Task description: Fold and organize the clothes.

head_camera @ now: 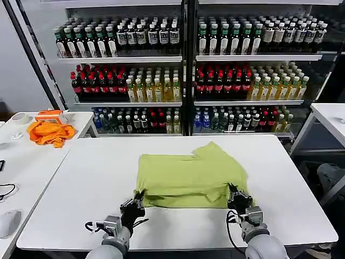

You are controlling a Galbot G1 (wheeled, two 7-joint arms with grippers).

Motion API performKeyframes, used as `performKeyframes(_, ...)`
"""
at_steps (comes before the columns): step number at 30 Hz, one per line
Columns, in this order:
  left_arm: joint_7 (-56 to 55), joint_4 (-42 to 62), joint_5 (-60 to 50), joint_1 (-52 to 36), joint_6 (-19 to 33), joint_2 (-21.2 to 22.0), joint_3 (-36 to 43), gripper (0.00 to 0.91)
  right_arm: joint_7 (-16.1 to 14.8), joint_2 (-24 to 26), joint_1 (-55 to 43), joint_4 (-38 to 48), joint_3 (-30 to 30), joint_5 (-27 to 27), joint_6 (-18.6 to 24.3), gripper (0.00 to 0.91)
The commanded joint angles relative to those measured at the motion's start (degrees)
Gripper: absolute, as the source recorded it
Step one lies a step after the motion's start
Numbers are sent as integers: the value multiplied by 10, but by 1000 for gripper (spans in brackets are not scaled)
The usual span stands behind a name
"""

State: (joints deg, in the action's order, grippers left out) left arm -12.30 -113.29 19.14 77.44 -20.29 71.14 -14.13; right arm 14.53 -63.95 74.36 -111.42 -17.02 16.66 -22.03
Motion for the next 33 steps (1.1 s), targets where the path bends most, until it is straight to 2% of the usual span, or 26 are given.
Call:
performKeyframes(1, -1, 34, -1, -27, 0, -1, 1, 212, -1, 4, -8, 10, 1, 1, 0, 0)
performKeyframes(2, -1, 36, -2, -29, 0, 0, 1, 312, 0, 3, -9, 11, 2, 0, 0, 0)
performKeyframes(3, -1, 38, -2, -31, 1, 0, 2, 665, 0, 2, -10, 13, 3, -1, 0, 907)
performKeyframes(4, 0, 43, -6, -34, 1, 1, 2, 907, 1, 1, -11, 15, 3, -2, 0, 907)
performKeyframes(12, -2, 38, -34, -25, 3, 5, 1, 907, -7, -4, -1, 2, 2, -13, -9, 907)
performKeyframes(17, -1, 2, -40, 18, 4, 9, -5, 907, -12, -5, 27, -24, -22, -16, -7, 907)
performKeyframes(24, 0, -2, -40, 44, 4, 8, -11, 907, -15, -10, 101, -84, -84, -4, -22, 907)
performKeyframes(29, -1, 10, -28, 42, 0, 3, -15, 907, -13, -3, 124, -66, -131, 20, -36, 907)
performKeyframes(32, -2, 21, -25, 37, -1, 4, -15, 907, -14, 2, 124, -52, -138, 27, -41, 907)
performKeyframes(33, -2, 24, -24, 35, -1, 4, -14, 806, -14, 3, 124, -50, -137, 27, -41, 907)
